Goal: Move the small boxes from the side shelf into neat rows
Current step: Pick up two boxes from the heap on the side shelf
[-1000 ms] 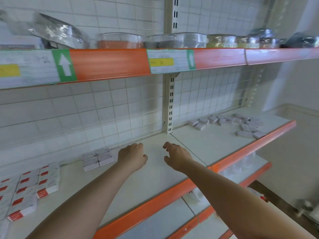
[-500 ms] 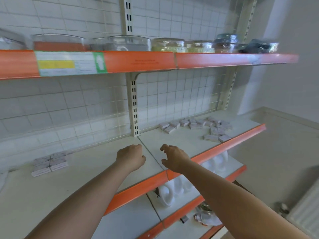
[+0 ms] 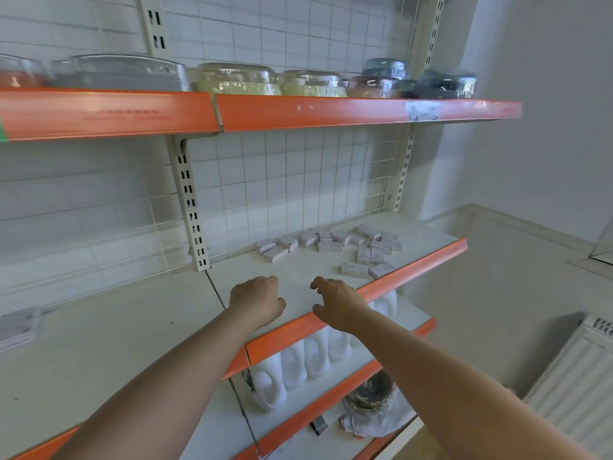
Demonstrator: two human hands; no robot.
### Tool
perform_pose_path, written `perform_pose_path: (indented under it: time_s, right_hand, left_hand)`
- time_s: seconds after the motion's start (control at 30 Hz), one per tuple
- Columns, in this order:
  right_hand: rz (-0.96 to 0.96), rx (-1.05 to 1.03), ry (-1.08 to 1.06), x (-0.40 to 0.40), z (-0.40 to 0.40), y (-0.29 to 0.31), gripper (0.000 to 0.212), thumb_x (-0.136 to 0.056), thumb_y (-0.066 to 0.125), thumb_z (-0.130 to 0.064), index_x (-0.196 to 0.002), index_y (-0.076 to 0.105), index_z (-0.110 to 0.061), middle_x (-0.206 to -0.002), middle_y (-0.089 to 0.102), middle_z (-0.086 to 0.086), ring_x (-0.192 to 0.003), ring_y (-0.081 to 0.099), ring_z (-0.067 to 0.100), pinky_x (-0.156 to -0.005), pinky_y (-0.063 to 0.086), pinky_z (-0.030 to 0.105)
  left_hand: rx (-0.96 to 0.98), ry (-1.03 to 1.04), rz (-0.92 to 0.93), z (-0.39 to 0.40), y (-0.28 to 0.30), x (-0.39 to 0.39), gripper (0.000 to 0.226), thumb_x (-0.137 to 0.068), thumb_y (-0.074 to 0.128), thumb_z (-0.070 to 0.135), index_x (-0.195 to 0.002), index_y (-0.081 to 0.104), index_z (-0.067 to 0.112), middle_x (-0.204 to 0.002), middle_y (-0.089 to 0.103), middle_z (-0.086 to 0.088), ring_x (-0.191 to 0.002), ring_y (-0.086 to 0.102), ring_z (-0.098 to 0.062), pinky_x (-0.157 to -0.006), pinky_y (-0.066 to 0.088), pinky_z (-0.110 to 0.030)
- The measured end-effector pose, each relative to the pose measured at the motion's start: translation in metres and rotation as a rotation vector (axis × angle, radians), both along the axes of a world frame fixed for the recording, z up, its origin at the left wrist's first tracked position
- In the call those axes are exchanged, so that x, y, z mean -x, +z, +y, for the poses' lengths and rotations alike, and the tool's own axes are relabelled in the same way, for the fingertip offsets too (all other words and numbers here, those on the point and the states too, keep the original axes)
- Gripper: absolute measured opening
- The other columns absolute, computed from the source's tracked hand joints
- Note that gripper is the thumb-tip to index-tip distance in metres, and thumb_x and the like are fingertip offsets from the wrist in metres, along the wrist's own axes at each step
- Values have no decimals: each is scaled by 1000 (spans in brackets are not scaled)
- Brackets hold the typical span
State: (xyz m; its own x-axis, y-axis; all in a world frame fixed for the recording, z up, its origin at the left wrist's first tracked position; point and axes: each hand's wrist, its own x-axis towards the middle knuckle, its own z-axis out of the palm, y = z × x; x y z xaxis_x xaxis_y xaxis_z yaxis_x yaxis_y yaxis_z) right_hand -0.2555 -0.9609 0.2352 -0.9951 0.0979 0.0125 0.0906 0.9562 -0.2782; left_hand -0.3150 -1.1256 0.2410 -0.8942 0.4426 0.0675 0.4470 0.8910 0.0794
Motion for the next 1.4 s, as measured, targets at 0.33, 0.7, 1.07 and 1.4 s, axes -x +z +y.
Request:
perform_pose_path:
  time_s: [0.33,0.7,1.07,1.4]
  right_hand:
    - [-7,19,-51,34,50,-9,49,-92,55,-24,-138,41,-19,-130,55,5,-113,55,27,-89,49,36]
    - [-14,45,-107,102,85,-5,47,-91,54,-25,-136,42,-20,-131,54,6,-111,57,29,-88,50,38]
    - [-31,28,-44,154,117,-15,49,-92,53,-24,-139,41,-20,-134,53,7,-117,53,28,-89,47,37]
    - [-45,-2,144,213,158,-22,48,-92,53,-24,-139,41,-21,-136,51,5,-119,52,26,-89,45,34]
  left_hand:
    - [21,-38,-11,54,-7,47,30,-94,44,32,-115,52,12,-115,59,-3,-101,58,-23,-71,39,-28]
    - [24,-61,4,93,-3,118,31,-94,45,34,-115,51,14,-111,61,-4,-97,59,-22,-72,42,-28]
    - [58,9,-16,113,-15,160,33,-94,46,34,-119,51,13,-118,57,-6,-103,57,-24,-72,40,-27]
    - [-19,237,-51,131,-29,189,32,-90,50,28,-120,53,16,-122,55,-2,-109,55,-21,-80,44,-29]
